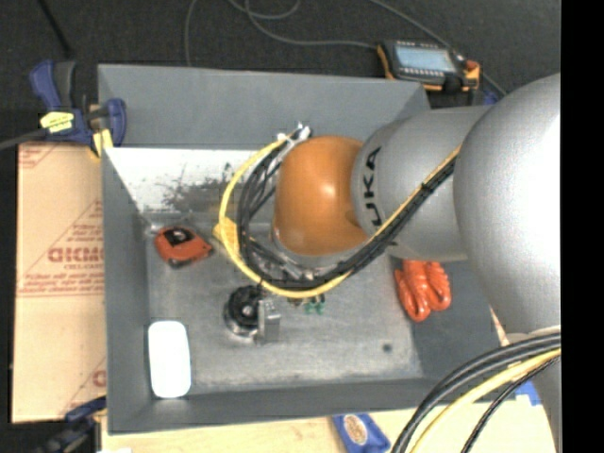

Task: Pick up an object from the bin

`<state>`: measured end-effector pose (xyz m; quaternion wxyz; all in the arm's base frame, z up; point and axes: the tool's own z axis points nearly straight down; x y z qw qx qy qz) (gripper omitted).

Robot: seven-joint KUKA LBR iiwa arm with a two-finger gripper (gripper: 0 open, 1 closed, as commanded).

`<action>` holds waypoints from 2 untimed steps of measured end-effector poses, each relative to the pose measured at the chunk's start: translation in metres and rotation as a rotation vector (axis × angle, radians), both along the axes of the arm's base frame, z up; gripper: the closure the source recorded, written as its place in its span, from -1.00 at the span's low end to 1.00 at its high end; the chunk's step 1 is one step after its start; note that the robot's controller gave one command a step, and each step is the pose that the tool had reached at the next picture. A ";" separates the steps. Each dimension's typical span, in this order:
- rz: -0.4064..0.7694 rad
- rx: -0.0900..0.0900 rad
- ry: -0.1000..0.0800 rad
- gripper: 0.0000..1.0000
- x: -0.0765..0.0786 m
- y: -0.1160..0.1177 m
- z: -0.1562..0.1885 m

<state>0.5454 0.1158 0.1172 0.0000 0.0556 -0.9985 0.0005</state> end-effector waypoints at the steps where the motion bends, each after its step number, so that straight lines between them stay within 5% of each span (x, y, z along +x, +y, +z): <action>1: -0.022 0.004 -0.005 -1.00 0.001 -0.022 0.007; 2: -0.046 -0.002 -0.002 -1.00 0.012 -0.034 0.012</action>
Offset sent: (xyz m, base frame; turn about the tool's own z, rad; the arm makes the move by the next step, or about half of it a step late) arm 0.0375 -0.0007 0.0198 -0.2029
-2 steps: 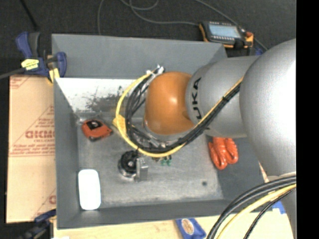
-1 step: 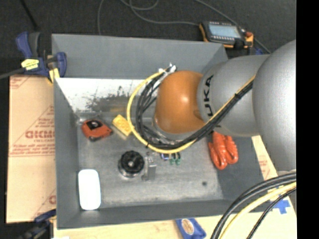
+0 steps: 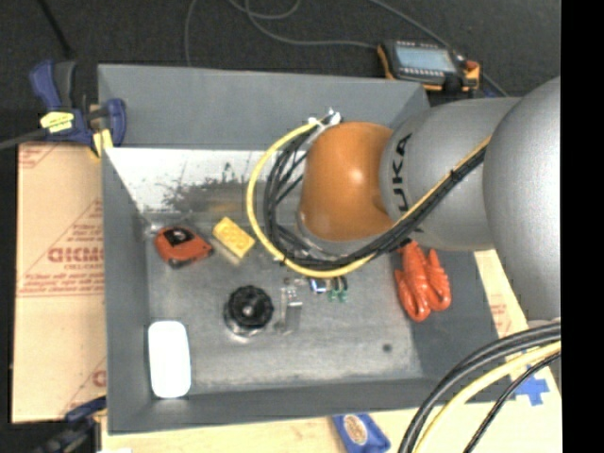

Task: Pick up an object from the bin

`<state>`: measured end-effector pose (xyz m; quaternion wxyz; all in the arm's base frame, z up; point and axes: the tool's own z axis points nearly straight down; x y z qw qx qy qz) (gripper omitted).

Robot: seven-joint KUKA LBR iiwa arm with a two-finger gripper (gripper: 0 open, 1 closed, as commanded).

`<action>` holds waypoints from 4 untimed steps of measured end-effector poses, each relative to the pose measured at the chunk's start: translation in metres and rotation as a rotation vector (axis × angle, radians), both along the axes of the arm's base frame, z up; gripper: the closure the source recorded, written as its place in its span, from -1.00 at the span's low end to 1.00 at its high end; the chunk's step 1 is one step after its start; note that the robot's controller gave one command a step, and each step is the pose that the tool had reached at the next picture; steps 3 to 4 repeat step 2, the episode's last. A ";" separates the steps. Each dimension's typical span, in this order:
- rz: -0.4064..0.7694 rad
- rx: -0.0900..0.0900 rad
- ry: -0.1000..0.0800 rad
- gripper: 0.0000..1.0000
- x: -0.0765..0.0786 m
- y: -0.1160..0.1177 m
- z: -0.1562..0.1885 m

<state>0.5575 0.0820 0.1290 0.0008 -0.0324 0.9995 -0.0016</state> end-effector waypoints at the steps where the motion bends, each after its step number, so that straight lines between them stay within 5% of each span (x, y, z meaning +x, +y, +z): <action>1: 0.236 0.003 -0.003 -1.00 -0.018 0.019 -0.005; 2: -0.018 0.004 0.000 1.00 -0.044 0.017 -0.042; 4: -0.018 0.004 0.000 1.00 -0.044 0.017 -0.042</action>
Offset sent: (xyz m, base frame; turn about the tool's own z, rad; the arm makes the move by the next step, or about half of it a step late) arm -0.0447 0.0173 -0.0417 0.0185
